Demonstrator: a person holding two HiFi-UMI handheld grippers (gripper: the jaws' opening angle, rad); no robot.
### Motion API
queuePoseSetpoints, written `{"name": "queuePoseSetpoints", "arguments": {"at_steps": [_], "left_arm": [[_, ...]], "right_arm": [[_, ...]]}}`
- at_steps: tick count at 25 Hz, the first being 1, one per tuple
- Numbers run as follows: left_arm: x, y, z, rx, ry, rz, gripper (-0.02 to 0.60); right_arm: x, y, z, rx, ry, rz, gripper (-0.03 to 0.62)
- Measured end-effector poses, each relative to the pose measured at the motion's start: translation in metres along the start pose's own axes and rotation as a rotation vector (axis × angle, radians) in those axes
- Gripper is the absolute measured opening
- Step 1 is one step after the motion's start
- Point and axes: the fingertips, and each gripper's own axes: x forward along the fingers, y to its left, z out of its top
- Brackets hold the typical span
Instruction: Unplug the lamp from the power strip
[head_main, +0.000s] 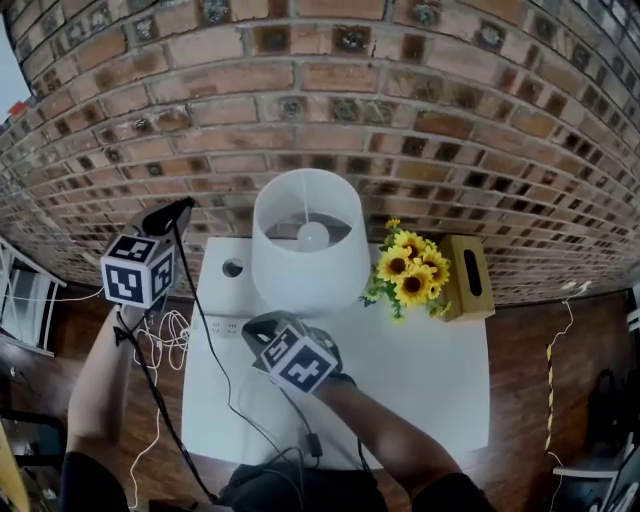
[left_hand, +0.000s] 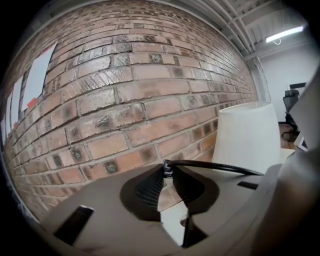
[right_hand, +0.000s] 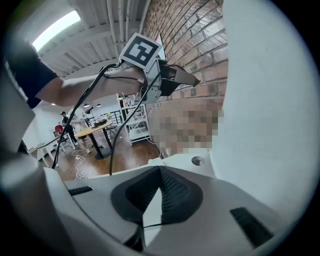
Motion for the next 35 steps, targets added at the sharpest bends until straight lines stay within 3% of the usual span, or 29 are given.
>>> {"name": "queuePoseSetpoints", "arguments": {"at_steps": [5, 15, 24, 35], "left_arm": [[0.029, -0.007, -0.040, -0.051, 0.086, -0.062, 0.077], [0.095, -0.023, -0.159, -0.094, 0.280, -0.247, 0.077], [0.119, -0.061, -0.221, -0.073, 0.431, -0.394, 0.078], [0.135, -0.077, -0.264, 0.058, 0.577, -0.391, 0.086]], "right_arm": [[0.012, 0.004, -0.012, 0.021, 0.022, 0.032, -0.009], [0.052, -0.003, -0.028, 0.124, 0.110, 0.002, -0.009], [0.067, -0.008, -0.034, 0.188, 0.141, -0.004, -0.009], [0.068, -0.015, -0.036, 0.233, 0.124, 0.001, -0.011]]}}
